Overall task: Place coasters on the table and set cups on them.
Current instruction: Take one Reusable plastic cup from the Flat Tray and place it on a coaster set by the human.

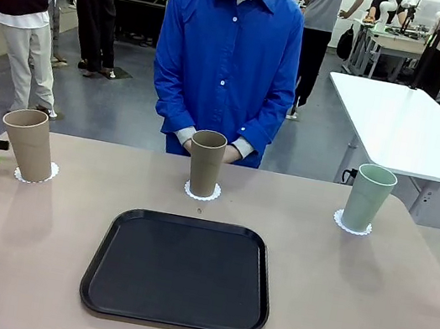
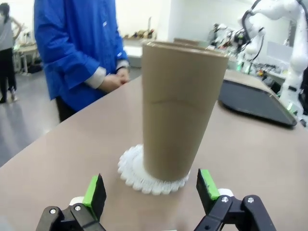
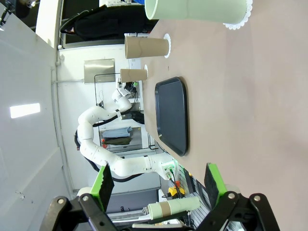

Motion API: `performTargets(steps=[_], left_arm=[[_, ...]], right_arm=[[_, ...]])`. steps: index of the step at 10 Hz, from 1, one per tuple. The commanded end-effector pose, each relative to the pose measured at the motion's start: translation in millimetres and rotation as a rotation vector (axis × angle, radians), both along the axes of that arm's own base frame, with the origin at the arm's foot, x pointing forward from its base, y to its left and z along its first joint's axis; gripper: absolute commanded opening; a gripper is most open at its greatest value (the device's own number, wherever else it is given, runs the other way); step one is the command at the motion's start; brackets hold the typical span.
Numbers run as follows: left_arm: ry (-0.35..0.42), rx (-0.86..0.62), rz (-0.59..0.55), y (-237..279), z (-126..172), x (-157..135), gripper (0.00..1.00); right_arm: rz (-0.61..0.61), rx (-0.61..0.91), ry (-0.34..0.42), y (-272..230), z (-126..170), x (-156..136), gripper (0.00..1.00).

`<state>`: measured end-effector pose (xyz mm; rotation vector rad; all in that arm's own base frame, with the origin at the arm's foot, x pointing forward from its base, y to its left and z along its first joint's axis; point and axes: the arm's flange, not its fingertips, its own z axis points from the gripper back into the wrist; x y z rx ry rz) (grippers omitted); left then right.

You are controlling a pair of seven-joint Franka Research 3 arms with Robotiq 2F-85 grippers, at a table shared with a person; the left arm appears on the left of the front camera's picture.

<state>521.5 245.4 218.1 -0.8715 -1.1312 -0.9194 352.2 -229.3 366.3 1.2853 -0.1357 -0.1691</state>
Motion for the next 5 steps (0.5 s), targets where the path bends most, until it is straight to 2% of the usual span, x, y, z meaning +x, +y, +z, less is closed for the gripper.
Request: performTargets(steps=[1, 2, 4, 5], left_arm=[[0.104, 0.154, 0.106, 12.2, 30.8, -25.7, 1.00], [0.185, 0.260, 0.245, 20.1, 52.6, -41.8, 1.00], [0.277, 0.300, 0.354, 21.2, 95.8, -64.8, 1.00], [0.393, 0.342, 0.407, 14.8, 124.9, -77.1, 1.00]], right_arm=[[0.003, 0.006, -0.003, -0.1, 1.1, -0.5, 1.00], [0.003, 0.006, -0.003, -0.1, 1.1, -0.5, 1.00], [0.003, 0.006, -0.003, -0.1, 1.1, -0.5, 1.00], [0.003, 0.006, -0.003, -0.1, 1.1, -0.5, 1.00]])
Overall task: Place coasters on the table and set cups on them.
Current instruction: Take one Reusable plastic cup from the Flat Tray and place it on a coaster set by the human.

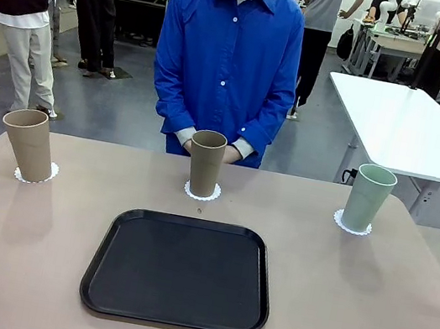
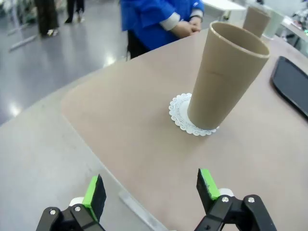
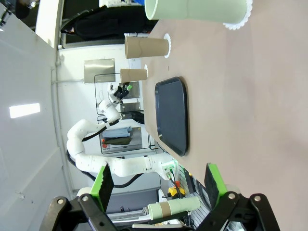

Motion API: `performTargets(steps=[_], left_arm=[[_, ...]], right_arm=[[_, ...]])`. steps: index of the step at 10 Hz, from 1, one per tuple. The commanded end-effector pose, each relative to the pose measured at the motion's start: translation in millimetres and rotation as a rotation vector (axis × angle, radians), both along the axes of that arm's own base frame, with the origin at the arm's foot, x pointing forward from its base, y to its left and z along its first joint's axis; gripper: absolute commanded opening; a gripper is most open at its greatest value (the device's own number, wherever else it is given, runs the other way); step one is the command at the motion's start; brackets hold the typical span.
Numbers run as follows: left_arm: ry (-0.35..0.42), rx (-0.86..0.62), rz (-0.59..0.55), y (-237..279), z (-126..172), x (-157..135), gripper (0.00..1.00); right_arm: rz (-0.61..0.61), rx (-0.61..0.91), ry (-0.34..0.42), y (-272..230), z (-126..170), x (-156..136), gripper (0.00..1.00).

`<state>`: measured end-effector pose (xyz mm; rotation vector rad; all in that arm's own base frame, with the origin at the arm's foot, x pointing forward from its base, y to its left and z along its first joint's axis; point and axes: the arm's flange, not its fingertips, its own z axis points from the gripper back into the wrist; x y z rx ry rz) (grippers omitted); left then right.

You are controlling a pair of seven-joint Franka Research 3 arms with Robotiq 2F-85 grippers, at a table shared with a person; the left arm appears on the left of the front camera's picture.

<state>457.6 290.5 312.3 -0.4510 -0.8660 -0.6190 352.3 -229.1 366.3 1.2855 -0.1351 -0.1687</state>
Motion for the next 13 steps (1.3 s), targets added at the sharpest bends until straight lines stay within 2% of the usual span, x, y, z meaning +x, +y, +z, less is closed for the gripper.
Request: performTargets(steps=[1, 2, 3, 6, 7, 9, 13], left_arm=[[0.204, -0.018, 0.074, -39.2, 64.0, -19.6, 1.00], [0.231, 0.026, 0.089, -48.9, 94.1, -25.9, 1.00], [0.270, 0.099, 0.050, -60.7, 119.2, -32.2, 1.00], [0.241, 0.325, 0.074, -99.4, 180.9, -45.7, 1.00], [0.257, 0.386, 0.071, -113.3, 192.0, -47.5, 1.00], [0.270, 0.418, 0.076, -141.2, 210.3, -46.6, 1.00], [0.281, 0.426, 0.008, -185.5, 202.5, -43.6, 1.00]], right_arm=[[0.002, 0.006, -0.003, -0.2, 1.1, -0.6, 1.00], [0.002, 0.006, -0.003, -0.2, 1.1, -0.6, 1.00], [0.002, 0.006, -0.003, -0.2, 1.1, -0.6, 1.00], [0.002, 0.006, -0.003, -0.2, 1.1, -0.6, 1.00], [0.002, 0.006, -0.003, -0.2, 1.1, -0.6, 1.00], [0.002, 0.006, -0.003, -0.2, 1.1, -0.6, 1.00], [0.002, 0.006, -0.003, -0.2, 1.1, -0.6, 1.00]])
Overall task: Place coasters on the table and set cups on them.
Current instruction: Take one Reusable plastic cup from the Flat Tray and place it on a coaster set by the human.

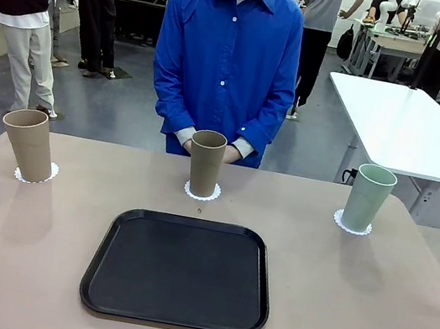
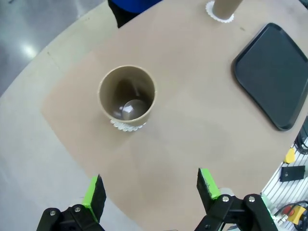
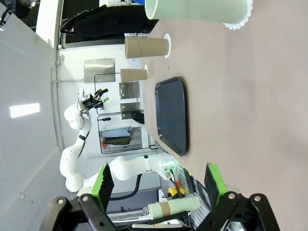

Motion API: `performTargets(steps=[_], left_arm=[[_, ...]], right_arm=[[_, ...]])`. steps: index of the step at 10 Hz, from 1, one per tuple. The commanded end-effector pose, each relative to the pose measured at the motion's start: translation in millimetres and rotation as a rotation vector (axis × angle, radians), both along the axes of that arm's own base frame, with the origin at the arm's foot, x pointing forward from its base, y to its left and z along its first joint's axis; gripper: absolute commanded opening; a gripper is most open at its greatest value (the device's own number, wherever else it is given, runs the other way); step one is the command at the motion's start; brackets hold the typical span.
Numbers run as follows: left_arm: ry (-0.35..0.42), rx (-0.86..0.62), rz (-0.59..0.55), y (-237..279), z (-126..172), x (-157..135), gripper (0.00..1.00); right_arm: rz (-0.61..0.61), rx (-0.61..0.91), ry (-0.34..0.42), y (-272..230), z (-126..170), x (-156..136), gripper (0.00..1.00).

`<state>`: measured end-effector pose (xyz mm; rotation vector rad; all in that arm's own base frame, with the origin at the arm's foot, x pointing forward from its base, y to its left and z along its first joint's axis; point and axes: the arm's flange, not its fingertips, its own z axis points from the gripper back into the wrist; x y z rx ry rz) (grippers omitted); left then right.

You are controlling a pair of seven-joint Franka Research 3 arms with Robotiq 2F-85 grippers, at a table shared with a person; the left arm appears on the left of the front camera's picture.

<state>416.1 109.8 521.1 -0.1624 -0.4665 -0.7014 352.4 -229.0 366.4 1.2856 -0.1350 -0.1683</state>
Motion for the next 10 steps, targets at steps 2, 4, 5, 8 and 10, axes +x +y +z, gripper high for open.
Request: performTargets(steps=[2, 4, 5, 8, 10], left_arm=[[0.017, 0.048, 0.009, -16.5, -16.5, 4.8, 1.00], [0.014, 0.012, -0.023, -14.1, -13.3, 3.1, 1.00], [0.014, 0.012, -0.023, -14.1, -13.3, 3.1, 1.00], [0.014, 0.012, -0.023, -14.1, -13.3, 3.1, 1.00], [0.014, 0.012, -0.023, -14.1, -13.3, 3.1, 1.00]], right_arm=[[0.002, 0.006, -0.003, -0.3, 1.0, -0.6, 1.00], [0.002, 0.006, -0.003, -0.3, 1.0, -0.6, 1.00], [0.002, 0.006, -0.003, -0.3, 1.0, -0.6, 1.00], [0.002, 0.006, -0.003, -0.3, 1.0, -0.6, 1.00], [0.002, 0.006, -0.003, -0.3, 1.0, -0.6, 1.00]])
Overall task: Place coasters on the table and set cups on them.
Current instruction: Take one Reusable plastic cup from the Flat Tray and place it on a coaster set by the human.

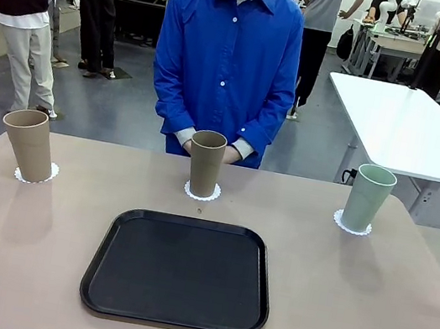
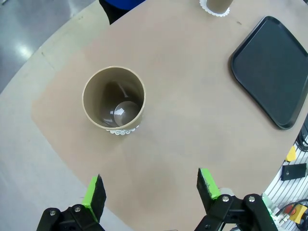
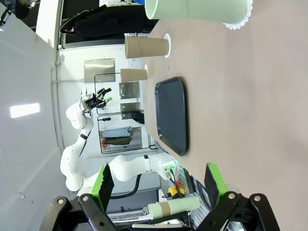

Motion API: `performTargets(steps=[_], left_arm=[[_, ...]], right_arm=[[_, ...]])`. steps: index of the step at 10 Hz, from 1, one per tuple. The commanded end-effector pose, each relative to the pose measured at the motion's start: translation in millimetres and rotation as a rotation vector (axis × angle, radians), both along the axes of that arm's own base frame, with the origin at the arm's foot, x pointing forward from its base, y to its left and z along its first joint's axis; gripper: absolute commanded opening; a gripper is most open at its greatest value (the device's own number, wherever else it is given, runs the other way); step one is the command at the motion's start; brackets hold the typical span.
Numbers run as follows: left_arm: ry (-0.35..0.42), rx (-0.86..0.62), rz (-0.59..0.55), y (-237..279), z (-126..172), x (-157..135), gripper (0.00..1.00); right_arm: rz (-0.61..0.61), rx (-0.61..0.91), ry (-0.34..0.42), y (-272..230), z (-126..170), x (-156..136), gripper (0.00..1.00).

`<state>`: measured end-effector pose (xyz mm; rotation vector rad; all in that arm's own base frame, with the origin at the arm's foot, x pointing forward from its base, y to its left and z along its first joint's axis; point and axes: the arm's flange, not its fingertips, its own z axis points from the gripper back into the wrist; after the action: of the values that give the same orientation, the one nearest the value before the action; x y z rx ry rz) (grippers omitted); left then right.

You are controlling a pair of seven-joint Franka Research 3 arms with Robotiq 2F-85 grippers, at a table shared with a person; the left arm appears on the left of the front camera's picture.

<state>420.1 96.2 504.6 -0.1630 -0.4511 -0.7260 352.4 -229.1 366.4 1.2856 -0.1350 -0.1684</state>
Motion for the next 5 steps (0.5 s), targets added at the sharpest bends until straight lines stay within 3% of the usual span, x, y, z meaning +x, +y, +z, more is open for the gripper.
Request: performTargets(steps=[1, 2, 3, 4, 5], left_arm=[[0.000, 0.000, 0.001, 0.4, 0.0, -0.1, 1.00], [0.156, 0.076, 0.090, -22.4, -0.3, -20.0, 1.00], [0.274, 0.068, 0.270, -46.6, 4.5, -56.4, 1.00], [0.322, 0.087, 0.297, -59.5, -0.9, -87.2, 1.00], [0.388, 0.060, 0.280, -65.2, 4.9, -95.0, 1.00]], right_arm=[[0.002, 0.006, -0.003, -0.3, 1.0, -0.6, 1.00], [0.002, 0.006, -0.003, -0.3, 1.0, -0.6, 1.00], [0.002, 0.006, -0.003, -0.3, 1.0, -0.6, 1.00], [0.002, 0.006, -0.003, -0.3, 1.0, -0.6, 1.00], [0.002, 0.006, -0.003, -0.3, 1.0, -0.6, 1.00]])
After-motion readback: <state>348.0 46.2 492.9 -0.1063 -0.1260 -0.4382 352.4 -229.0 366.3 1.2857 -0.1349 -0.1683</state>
